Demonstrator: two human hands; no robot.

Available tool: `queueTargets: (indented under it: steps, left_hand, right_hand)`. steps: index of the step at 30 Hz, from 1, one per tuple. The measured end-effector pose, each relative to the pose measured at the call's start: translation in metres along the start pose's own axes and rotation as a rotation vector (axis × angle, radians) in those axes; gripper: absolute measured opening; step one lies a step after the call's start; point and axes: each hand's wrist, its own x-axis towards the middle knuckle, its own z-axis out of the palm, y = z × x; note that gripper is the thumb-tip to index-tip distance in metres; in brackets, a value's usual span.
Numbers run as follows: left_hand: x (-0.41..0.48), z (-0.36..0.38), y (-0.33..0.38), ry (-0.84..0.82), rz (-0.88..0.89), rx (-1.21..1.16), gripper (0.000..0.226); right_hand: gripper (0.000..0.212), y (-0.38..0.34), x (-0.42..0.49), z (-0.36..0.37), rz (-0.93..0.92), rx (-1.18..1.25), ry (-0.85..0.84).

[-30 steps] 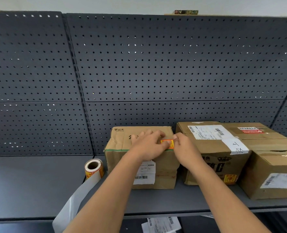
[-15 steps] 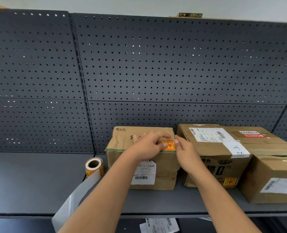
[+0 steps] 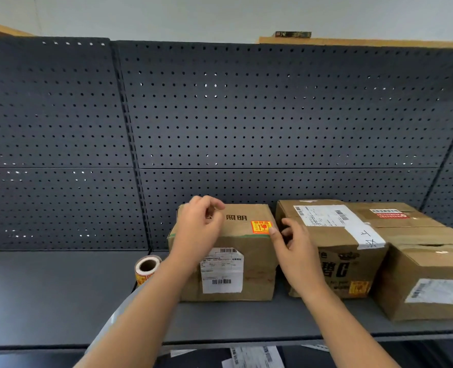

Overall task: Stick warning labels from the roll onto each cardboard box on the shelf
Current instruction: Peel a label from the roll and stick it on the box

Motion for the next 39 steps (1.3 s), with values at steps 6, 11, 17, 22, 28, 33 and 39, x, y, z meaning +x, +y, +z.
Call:
queueTargets:
  steps: [6,11,17,22,28,33,39]
  left_hand:
    - [0.004,-0.032,-0.050,-0.186,-0.401,0.217,0.053]
    - [-0.011,-0.033,-0.061,-0.232,-0.473,0.125,0.071]
    - [-0.016,-0.035,-0.061,-0.158,-0.488,0.067,0.067]
    - [-0.027,-0.036,-0.063,-0.014,-0.599,-0.304,0.058]
    - [-0.060,-0.025,-0.084,0.097,-0.927,-0.707,0.044]
    - [-0.089,-0.002,-0.083,0.041,-1.043,-0.808,0.038]
    - [-0.110,0.020,-0.098,-0.044,-0.830,-0.343,0.046]
  right_hand:
    - [0.066,-0.004,-0.009,0.005,0.096,0.093,-0.061]
    - [0.074,0.000,-0.014,0.021,0.276,0.348,-0.194]
    - [0.058,-0.010,-0.022,0.025,0.233,0.434,-0.099]
    - [0.065,-0.040,-0.008,0.019,0.047,0.323,0.027]
    - [0.064,-0.088,-0.004,0.023,-0.297,-0.130,0.026]
    - [0.053,-0.099,-0.010,0.047,-0.428,-0.244,0.051]
    - [0.044,-0.096,-0.019,0.070,-0.538,-0.405,0.020]
